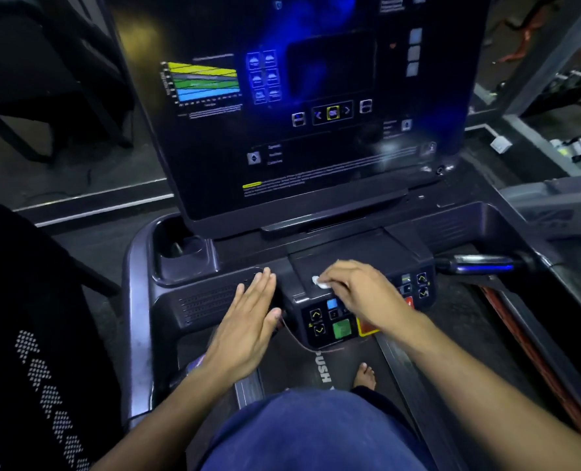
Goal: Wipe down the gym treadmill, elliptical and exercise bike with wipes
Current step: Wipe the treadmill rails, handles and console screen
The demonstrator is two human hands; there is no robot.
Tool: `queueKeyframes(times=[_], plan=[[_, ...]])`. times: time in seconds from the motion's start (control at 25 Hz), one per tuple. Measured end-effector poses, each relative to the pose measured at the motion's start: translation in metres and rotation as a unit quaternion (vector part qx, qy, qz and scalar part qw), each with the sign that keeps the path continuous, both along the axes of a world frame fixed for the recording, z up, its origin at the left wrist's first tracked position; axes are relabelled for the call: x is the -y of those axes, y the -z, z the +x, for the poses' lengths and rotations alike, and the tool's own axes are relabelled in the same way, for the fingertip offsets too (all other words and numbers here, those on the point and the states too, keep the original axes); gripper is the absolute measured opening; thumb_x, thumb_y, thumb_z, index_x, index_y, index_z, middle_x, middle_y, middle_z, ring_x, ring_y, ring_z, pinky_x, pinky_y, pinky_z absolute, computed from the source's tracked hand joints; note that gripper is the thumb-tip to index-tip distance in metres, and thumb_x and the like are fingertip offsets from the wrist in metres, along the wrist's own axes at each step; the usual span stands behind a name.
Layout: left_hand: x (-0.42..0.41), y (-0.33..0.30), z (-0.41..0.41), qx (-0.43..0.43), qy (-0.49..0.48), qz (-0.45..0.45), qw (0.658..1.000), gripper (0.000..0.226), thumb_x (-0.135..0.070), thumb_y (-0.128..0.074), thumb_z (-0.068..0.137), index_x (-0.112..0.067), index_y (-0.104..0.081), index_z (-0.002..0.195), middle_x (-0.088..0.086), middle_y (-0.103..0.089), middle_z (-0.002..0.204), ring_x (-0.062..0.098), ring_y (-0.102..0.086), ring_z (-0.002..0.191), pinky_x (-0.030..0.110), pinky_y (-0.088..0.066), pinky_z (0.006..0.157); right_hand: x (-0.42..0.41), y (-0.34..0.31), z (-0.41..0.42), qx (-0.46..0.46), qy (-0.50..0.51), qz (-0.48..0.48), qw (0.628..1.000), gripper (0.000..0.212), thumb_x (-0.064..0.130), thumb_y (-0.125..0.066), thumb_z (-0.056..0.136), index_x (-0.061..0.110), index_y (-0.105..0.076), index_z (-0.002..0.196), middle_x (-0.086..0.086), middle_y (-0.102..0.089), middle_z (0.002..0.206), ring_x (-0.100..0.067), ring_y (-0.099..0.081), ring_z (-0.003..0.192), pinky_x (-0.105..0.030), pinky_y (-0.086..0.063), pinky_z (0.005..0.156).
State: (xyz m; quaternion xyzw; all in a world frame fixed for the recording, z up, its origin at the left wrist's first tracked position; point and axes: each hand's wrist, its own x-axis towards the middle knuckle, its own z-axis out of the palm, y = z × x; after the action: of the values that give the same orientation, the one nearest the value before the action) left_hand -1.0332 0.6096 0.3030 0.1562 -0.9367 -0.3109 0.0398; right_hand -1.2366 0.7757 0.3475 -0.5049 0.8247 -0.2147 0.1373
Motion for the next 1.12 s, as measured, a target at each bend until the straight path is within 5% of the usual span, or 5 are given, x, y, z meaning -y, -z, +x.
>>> queueKeyframes(times=[0.32, 0.48, 0.72, 0.92, 1.12], plan=[[-0.014, -0.022, -0.091, 0.024, 0.106, 0.001, 0.994, 0.078, -0.070, -0.004, 0.098, -0.026, -0.014, 0.162, -0.013, -0.007, 0.168, -0.007, 0.000, 0.152, 0.029, -0.010, 0.128, 0.047, -0.008, -0.087, -0.079, 0.064, 0.239, 0.966, 0.026, 0.013, -0.056, 0.095, 0.014, -0.071, 0.116, -0.015, -0.069, 0.120, -0.035, -0.066, 0.112, -0.040, -0.049, 0.096], [-0.014, -0.018, -0.093, 0.047, 0.108, -0.011, 0.993, 0.079, -0.073, 0.000, 0.096, -0.029, -0.011, 0.161, -0.014, -0.007, 0.168, -0.008, 0.002, 0.151, 0.029, -0.006, 0.128, 0.009, -0.003, -0.117, -0.200, 0.064, 0.293, 0.933, 0.048, -0.004, -0.051, 0.087, 0.018, -0.064, 0.128, -0.004, -0.063, 0.130, -0.022, -0.065, 0.115, -0.050, -0.010, 0.123], [-0.021, -0.028, -0.104, 0.120, 0.108, 0.004, 0.987, 0.092, -0.082, 0.008, 0.086, -0.031, -0.002, 0.161, -0.018, 0.004, 0.166, -0.008, 0.009, 0.150, 0.024, 0.006, 0.125, -0.013, -0.035, -0.079, -0.196, 0.068, 0.233, 0.950, 0.035, -0.005, -0.052, 0.087, 0.010, -0.064, 0.116, -0.006, -0.061, 0.124, -0.026, -0.063, 0.114, -0.034, -0.048, 0.096], [-0.041, -0.035, -0.126, 0.135, 0.117, 0.028, 0.983, 0.083, -0.074, -0.001, 0.092, -0.029, -0.002, 0.162, -0.016, 0.005, 0.167, -0.008, 0.010, 0.150, 0.024, 0.003, 0.126, -0.061, -0.058, -0.097, -0.085, 0.115, 0.216, 0.966, 0.033, 0.003, -0.056, 0.091, 0.024, -0.072, 0.111, -0.002, -0.064, 0.113, -0.028, -0.065, 0.106, -0.034, -0.049, 0.081], [-0.047, -0.034, -0.145, 0.163, 0.126, 0.001, 0.979, 0.079, -0.069, -0.001, 0.094, -0.028, -0.001, 0.162, -0.014, 0.006, 0.168, -0.005, 0.010, 0.151, 0.023, 0.004, 0.124, -0.047, -0.022, -0.141, -0.035, 0.038, 0.120, 0.991, 0.019, 0.015, -0.062, 0.096, 0.019, -0.076, 0.109, 0.003, -0.067, 0.107, -0.020, -0.059, 0.107, -0.033, -0.047, 0.090]])
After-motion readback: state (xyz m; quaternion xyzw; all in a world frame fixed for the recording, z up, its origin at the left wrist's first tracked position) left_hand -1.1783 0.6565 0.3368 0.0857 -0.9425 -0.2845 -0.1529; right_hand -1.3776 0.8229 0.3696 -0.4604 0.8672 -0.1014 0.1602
